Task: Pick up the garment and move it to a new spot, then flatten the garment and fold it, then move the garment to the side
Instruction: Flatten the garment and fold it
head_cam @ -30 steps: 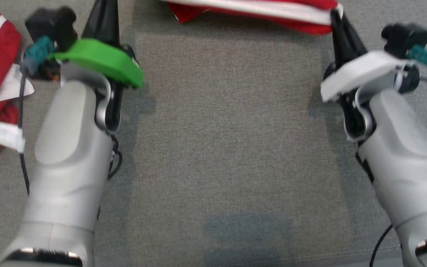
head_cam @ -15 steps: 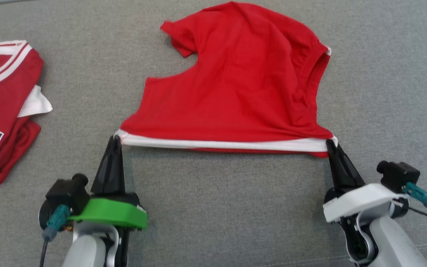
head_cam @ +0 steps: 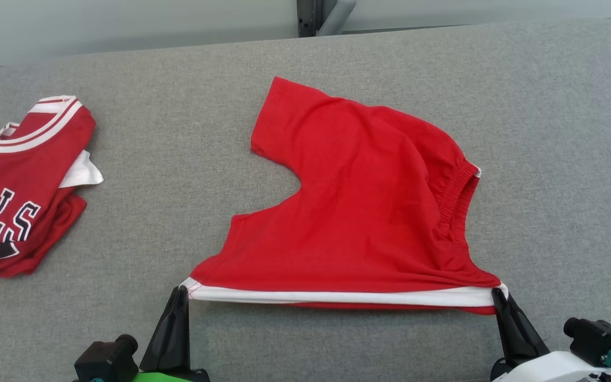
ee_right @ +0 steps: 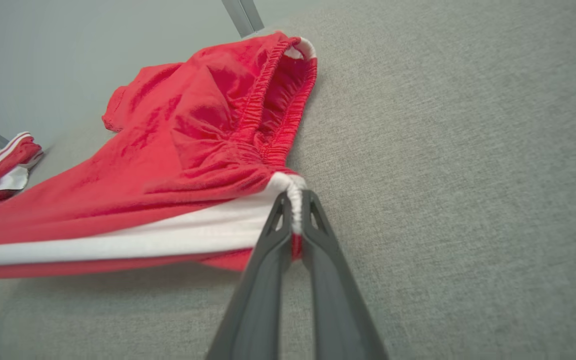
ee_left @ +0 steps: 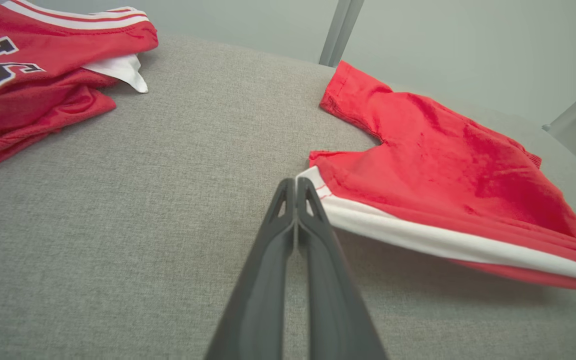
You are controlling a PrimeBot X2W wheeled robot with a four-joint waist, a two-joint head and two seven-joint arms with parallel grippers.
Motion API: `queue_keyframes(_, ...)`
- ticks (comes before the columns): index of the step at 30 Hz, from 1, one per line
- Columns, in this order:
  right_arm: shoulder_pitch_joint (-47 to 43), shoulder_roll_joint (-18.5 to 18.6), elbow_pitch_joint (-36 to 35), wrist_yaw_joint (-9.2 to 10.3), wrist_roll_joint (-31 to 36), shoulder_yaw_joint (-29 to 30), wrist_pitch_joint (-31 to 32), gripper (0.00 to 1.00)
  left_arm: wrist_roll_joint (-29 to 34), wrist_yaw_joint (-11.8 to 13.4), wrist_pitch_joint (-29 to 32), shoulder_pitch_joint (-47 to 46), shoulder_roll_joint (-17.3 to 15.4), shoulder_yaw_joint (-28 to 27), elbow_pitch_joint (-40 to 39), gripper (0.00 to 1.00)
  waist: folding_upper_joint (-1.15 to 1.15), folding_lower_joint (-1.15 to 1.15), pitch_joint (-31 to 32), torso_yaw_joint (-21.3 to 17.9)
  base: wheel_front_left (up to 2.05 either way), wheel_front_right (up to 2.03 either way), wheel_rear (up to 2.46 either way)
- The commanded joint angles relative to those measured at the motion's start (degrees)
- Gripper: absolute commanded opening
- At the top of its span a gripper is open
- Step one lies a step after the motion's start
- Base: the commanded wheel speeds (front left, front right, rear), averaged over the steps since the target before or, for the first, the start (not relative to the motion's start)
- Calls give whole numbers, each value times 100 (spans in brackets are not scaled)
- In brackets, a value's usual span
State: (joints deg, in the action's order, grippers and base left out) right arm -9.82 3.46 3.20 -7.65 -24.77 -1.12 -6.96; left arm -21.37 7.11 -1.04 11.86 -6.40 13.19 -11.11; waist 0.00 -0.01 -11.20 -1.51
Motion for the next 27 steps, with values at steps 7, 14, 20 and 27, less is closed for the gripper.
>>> queue_keyframes(7, -83, -15, -256, 36, 114, 174, 250, 0, 39, 141, 128, -122, -201, -158, -283, 0, 0, 1, 42, -85, 0, 0, 0)
queue_keyframes(14, 452, -33, -401, 33, -33, 105, 185, 0, 207, -19, 210, -841, -345, -105, -248, 0, 0, 1, -237, -243, 0, 0, 0)
queue_keyframes(20, 1381, -41, -213, 25, -357, 65, 132, 0, 295, -220, 338, -2056, -415, -47, -33, 0, 0, 1, -752, -442, 0, 0, 0)
queue_keyframes(27, 2555, -43, 400, 22, -302, 55, 223, 0, 271, -531, 446, -3594, -319, 82, 847, 0, 0, 1, -1294, -584, 0, 0, 0)
